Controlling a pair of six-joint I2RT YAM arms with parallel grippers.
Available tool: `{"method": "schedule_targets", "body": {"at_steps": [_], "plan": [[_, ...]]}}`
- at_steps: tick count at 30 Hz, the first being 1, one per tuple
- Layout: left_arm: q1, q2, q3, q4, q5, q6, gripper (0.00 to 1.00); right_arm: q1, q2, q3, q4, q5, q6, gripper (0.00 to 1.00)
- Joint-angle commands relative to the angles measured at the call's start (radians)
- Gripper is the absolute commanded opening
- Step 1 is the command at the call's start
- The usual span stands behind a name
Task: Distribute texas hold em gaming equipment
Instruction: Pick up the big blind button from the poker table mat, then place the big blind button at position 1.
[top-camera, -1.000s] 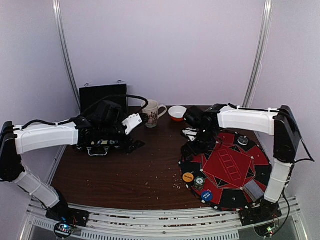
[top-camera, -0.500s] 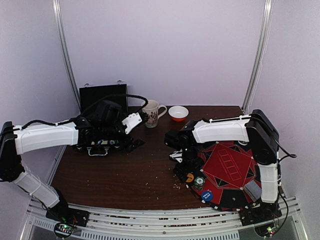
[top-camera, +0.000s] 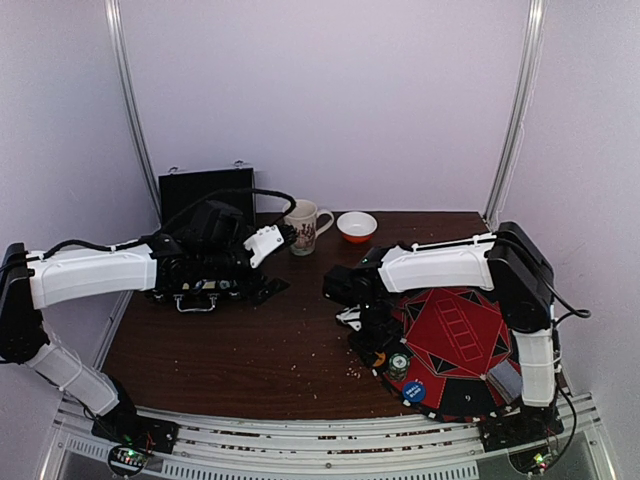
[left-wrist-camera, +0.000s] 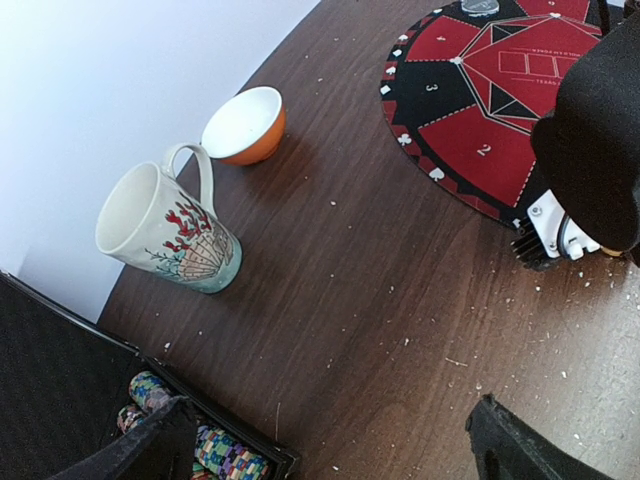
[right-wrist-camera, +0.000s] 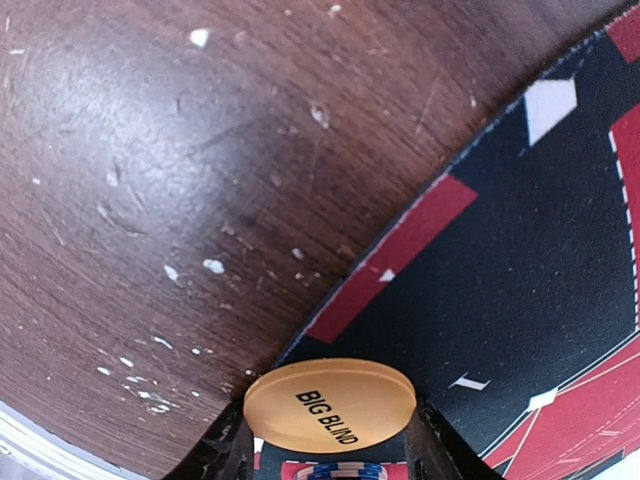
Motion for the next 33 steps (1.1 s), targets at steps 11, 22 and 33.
{"method": "schedule_targets", "body": {"at_steps": [11, 22, 33], "plan": [[0.001, -0.039, -0.012, 0.040, -0.006, 0.007, 0.98, -0.014, -0.004, 0.107, 0.017, 0.012, 0.047, 0.35], [0.001, -0.052, -0.017, 0.047, -0.009, 0.010, 0.98, -0.165, -0.099, 0.115, 0.096, 0.054, 0.104, 0.32], [0.001, -0.057, -0.020, 0.049, -0.015, 0.013, 0.98, -0.335, -0.224, 0.065, -0.023, 0.351, 0.027, 0.32]]}}
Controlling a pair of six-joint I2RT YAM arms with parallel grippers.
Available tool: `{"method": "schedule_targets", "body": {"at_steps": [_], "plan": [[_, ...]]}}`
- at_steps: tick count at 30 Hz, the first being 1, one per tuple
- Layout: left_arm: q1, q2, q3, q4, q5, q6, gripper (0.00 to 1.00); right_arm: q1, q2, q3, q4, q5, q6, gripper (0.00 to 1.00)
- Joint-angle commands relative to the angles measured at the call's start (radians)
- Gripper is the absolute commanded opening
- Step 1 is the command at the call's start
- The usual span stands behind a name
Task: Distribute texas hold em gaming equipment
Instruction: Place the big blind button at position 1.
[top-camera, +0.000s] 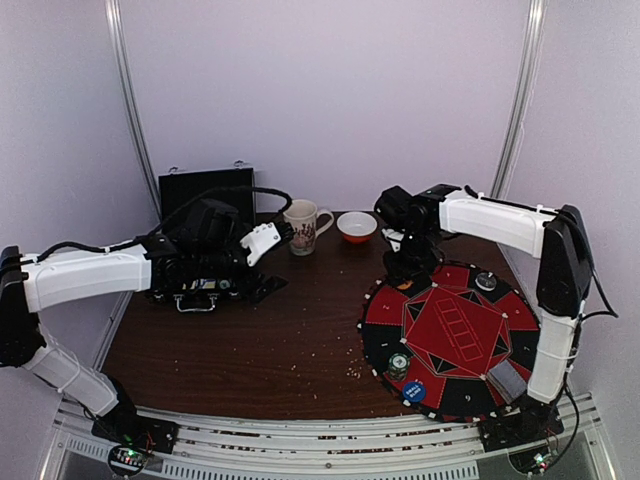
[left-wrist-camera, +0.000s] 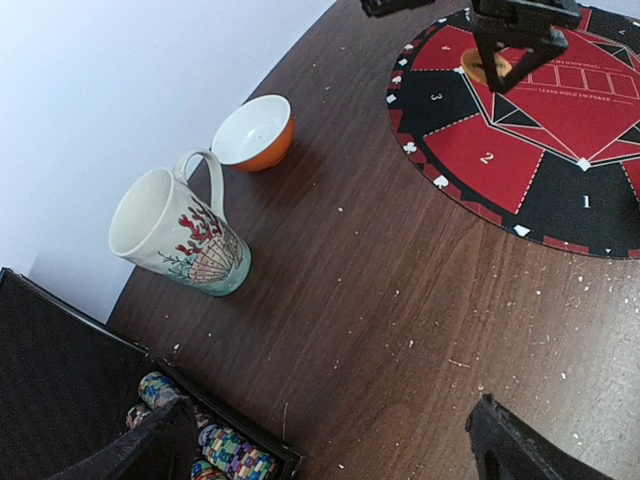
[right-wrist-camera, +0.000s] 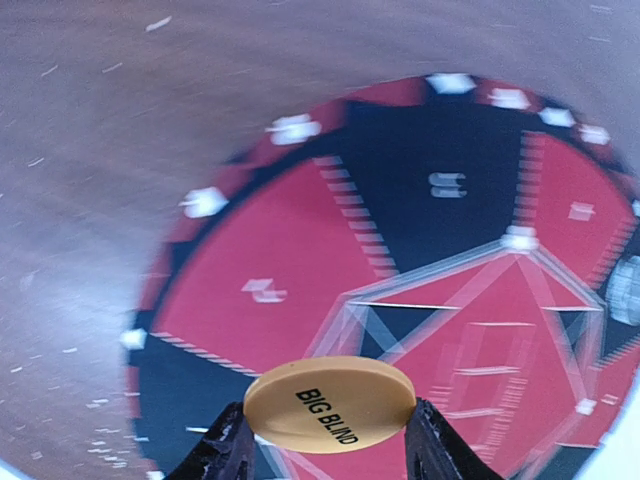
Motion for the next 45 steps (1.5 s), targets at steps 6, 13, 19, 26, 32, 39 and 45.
{"method": "schedule_targets", "body": {"at_steps": [6, 13, 19, 26, 32, 39, 45], "plan": [[0.001, -0.022, -0.014, 0.048, -0.010, 0.013, 0.98, -0.111, -0.114, -0.090, -0.135, 0.284, -0.104, 0.32], [0.001, -0.011, -0.014, 0.048, -0.021, 0.016, 0.98, -0.188, -0.173, -0.179, -0.142, 0.314, -0.171, 0.32], [-0.001, 0.039, 0.021, 0.020, -0.011, 0.000, 0.98, -0.246, -0.221, -0.251, -0.112, 0.320, -0.190, 0.32], [-0.034, 0.143, 0.147, -0.038, 0.216, -0.103, 0.98, -0.304, -0.276, -0.322, -0.064, 0.314, -0.135, 0.33], [-0.136, 0.200, 0.171, -0.005, 0.275, -0.073, 0.98, -0.409, -0.320, -0.396, 0.047, 0.222, -0.095, 0.34], [-0.163, 0.206, 0.193, 0.207, 0.336, -0.262, 0.98, -0.495, -0.334, -0.484, 0.109, 0.163, -0.083, 0.33], [-0.163, 0.113, 0.044, 0.295, 0.180, -0.259, 0.98, -0.524, -0.348, -0.533, 0.126, 0.125, -0.084, 0.33]]}}
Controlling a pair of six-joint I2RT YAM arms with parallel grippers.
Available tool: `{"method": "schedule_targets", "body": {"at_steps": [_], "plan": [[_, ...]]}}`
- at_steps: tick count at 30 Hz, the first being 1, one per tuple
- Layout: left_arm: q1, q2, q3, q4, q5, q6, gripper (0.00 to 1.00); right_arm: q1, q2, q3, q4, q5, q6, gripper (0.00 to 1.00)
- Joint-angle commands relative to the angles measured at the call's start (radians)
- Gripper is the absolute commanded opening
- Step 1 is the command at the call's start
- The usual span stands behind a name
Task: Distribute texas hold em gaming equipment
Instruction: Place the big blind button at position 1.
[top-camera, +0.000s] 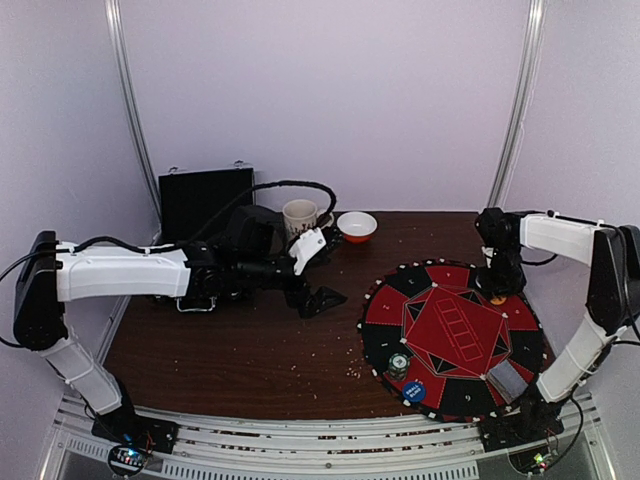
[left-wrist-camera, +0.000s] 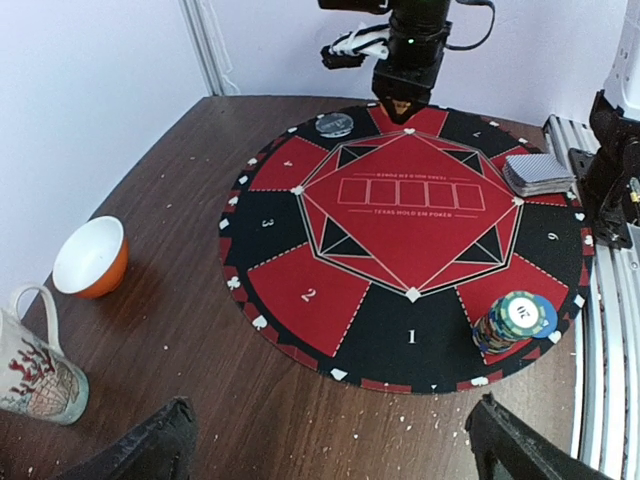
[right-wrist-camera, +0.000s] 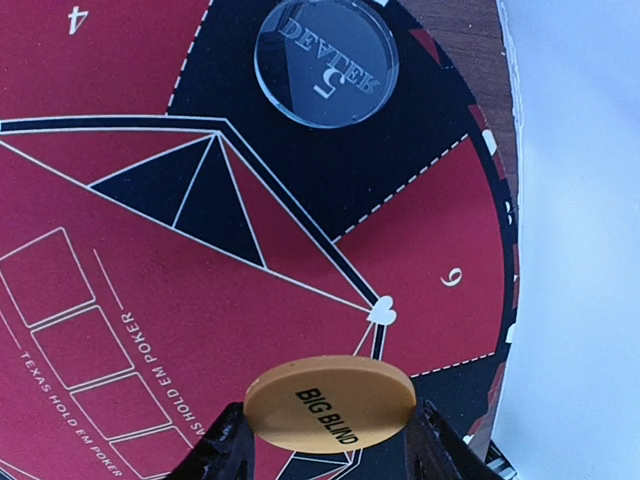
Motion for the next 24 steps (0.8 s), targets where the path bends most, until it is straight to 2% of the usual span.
{"method": "schedule_targets", "body": {"at_steps": [1, 7, 14, 17, 20, 24], "plan": [[0.005, -0.079, -0.065, 0.100, -0.105, -0.023, 0.98, -0.018, -0.033, -0.031, 0.023, -0.042, 0.011, 0.33], [0.005, -0.113, -0.072, 0.095, -0.159, 0.010, 0.98, -0.025, -0.011, -0.041, 0.014, -0.089, 0.011, 0.32], [0.005, -0.100, -0.053, 0.075, -0.146, 0.000, 0.98, -0.016, -0.027, -0.059, 0.000, -0.241, 0.023, 0.28], [0.005, -0.100, -0.046, 0.064, -0.150, 0.003, 0.98, 0.034, -0.023, -0.076, 0.013, -0.319, 0.030, 0.27], [0.005, -0.105, -0.048, 0.064, -0.170, 0.013, 0.98, 0.105, -0.017, -0.066, 0.010, -0.332, 0.050, 0.28], [0.005, -0.106, -0.046, 0.058, -0.189, 0.025, 0.98, 0.135, -0.011, -0.052, -0.011, -0.323, 0.087, 0.27]]}}
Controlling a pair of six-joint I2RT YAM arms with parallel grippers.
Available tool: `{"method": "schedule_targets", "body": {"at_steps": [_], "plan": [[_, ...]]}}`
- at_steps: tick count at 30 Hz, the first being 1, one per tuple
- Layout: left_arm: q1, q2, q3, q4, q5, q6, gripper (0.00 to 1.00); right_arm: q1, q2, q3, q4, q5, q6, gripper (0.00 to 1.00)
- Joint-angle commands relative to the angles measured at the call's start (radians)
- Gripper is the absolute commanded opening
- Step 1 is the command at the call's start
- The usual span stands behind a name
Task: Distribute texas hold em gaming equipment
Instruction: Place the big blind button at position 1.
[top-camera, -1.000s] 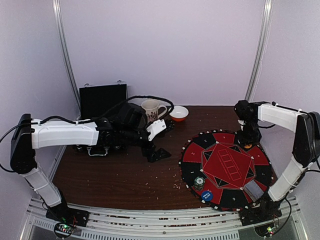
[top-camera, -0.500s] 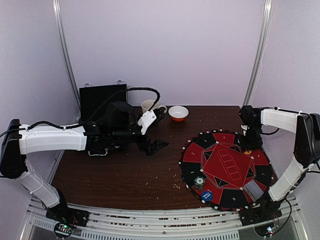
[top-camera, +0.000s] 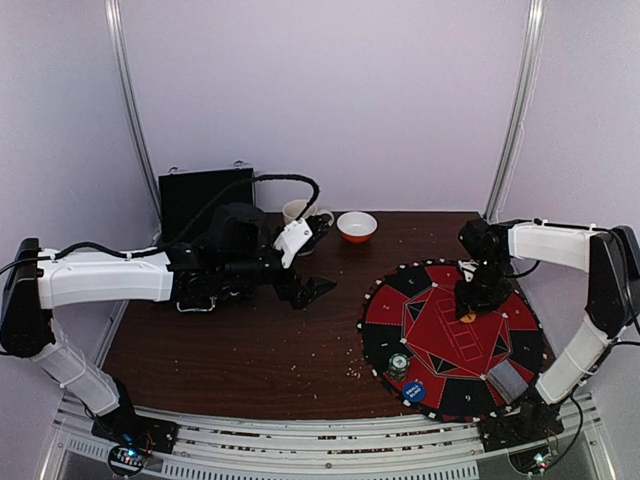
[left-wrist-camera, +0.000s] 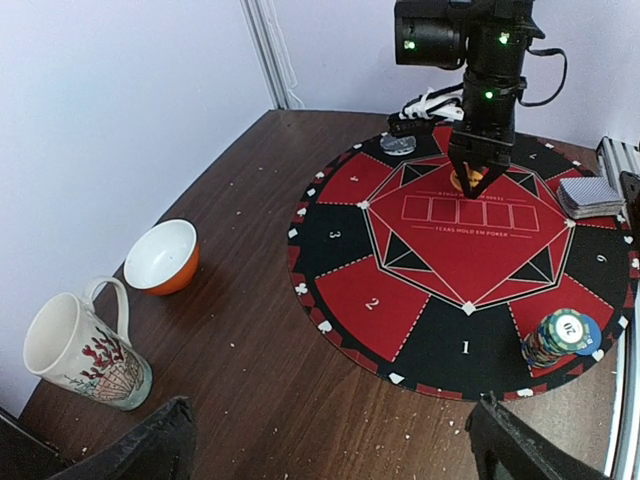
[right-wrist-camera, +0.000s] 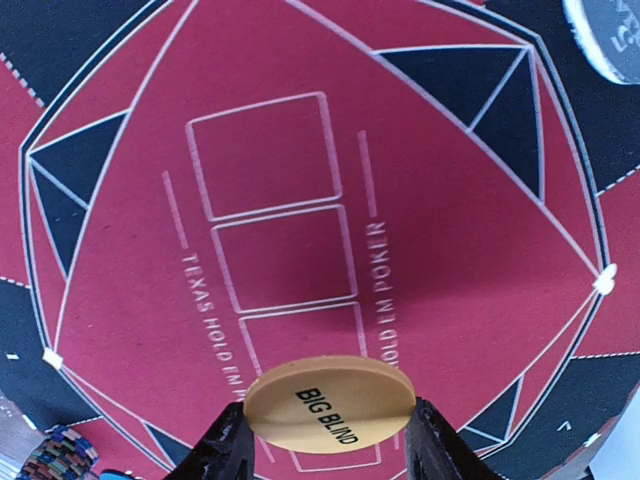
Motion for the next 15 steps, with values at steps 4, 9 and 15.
{"method": "schedule_targets", "body": {"at_steps": [4, 9, 15], "plan": [[0.005, -0.017, 0.016, 0.013, -0.042, 0.029, 0.98, 0.076, -0.006, 0.015, -0.054, -0.015, 0.071, 0.27], [0.005, -0.023, 0.017, 0.010, -0.053, 0.037, 0.98, 0.140, -0.011, 0.022, -0.066, -0.018, 0.103, 0.27], [0.004, -0.028, 0.017, 0.007, -0.062, 0.042, 0.98, 0.195, 0.019, 0.035, -0.069, -0.019, 0.119, 0.27]]}}
